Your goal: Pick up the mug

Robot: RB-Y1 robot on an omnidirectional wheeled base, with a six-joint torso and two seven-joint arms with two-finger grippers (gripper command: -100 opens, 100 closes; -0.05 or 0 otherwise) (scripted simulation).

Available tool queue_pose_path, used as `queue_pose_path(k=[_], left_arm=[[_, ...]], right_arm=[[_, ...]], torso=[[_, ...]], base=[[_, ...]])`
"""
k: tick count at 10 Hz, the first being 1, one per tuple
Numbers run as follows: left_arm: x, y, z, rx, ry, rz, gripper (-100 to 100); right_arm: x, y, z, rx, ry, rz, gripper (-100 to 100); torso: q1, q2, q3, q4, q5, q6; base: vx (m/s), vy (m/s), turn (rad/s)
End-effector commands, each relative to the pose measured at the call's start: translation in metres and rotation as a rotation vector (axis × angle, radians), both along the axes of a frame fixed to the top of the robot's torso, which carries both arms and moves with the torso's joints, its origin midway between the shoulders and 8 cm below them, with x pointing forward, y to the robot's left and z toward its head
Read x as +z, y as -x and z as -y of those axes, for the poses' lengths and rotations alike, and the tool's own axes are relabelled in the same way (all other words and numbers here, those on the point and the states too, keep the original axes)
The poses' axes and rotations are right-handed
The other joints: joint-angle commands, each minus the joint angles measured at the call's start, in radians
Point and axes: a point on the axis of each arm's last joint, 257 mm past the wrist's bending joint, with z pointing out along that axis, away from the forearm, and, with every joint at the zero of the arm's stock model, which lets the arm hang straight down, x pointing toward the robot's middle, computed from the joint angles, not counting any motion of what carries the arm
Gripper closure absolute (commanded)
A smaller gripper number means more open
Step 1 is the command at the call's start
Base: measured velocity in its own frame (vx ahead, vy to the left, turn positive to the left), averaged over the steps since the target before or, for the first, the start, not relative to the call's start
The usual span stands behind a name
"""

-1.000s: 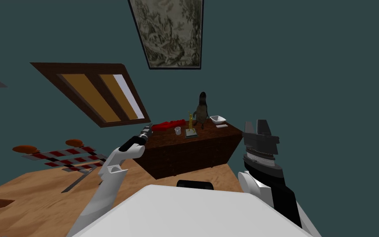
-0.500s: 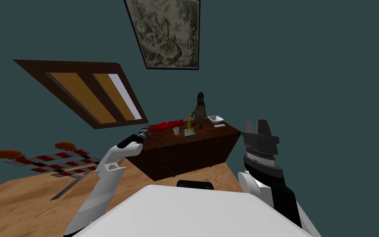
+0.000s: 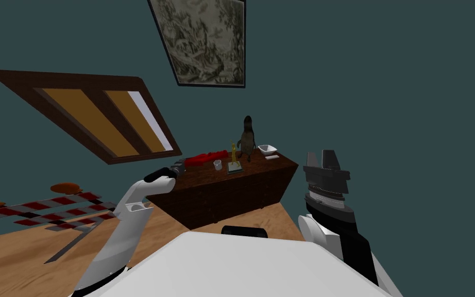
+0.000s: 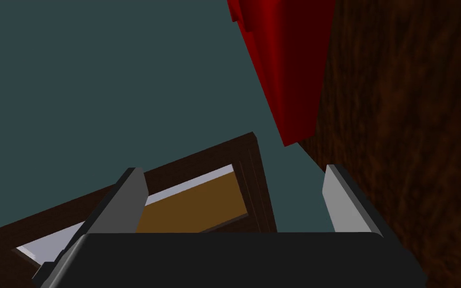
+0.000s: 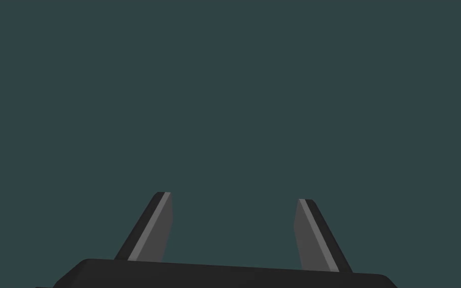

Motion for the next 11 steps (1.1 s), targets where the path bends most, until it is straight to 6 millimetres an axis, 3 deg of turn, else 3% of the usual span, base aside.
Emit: queue_pose_path(k=[1, 6, 11], left_arm=[[-0.008, 0.004, -0.005, 0.020, 0.022, -0.037, -100], [-0.028, 0.024, -0.036, 0.108, 0.117, -0.136, -100], [-0.052, 0.047, -0.052, 0.180, 0.201, -0.241, -100]], right_arm=[[0.000, 0.000, 0.000, 0.000, 0.000, 0.000, 0], [0.000, 0.000, 0.000, 0.000, 0.000, 0.000, 0], [0.000, 0.000, 0.000, 0.000, 0.000, 0.000, 0]], torso=[[0.000, 0.000, 0.000, 0.000, 0.000, 0.000], [-0.002, -0.001, -0.001, 0.000, -0.001, 0.000], [-0.003, -0.002, -0.001, 0.000, -0.001, 0.000]], base=[[0.008, -0.038, -0.065], [0.030, -0.068, -0.089], [0.042, -0.073, -0.088]])
